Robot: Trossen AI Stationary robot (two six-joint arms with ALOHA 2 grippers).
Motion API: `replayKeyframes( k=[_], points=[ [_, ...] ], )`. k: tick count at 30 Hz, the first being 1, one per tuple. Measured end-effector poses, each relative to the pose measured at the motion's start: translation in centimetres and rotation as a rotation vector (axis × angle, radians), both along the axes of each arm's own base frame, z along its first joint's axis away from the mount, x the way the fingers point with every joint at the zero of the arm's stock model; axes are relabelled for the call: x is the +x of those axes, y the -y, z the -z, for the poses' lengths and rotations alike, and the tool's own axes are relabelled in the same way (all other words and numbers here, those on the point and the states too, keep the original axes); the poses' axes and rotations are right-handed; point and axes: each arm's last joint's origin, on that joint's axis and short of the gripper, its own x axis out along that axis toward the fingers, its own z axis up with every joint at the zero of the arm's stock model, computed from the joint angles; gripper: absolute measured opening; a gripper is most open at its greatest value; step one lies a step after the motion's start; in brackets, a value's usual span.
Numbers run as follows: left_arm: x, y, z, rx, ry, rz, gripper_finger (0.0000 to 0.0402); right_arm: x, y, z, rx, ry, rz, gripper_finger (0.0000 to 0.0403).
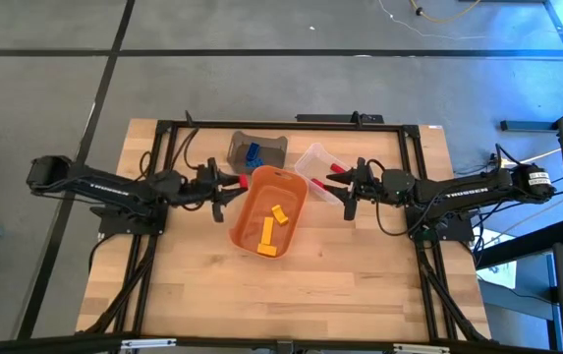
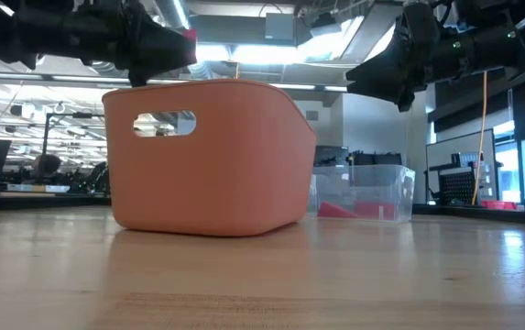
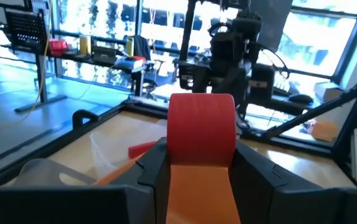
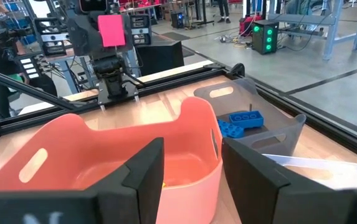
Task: Sort & place blocks by color
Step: Put the red block into the transparent bin
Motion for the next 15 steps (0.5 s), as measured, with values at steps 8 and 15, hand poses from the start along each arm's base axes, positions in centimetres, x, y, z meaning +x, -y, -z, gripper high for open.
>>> replayKeyframes(
  k=[8,15],
  points=[
    [-0.01,0.0,-0.02,0.003,0.001,-0.001,0.0118,0.01,-0.02,0.0,0.022,0.005,-0.005,0.0163],
    [-0.01,0.01,0.02,-0.003,-0.002,0.006,0.0118,0.0,-0.02,0.02,0.028,0.006,-0.004,0.0163]
  ],
)
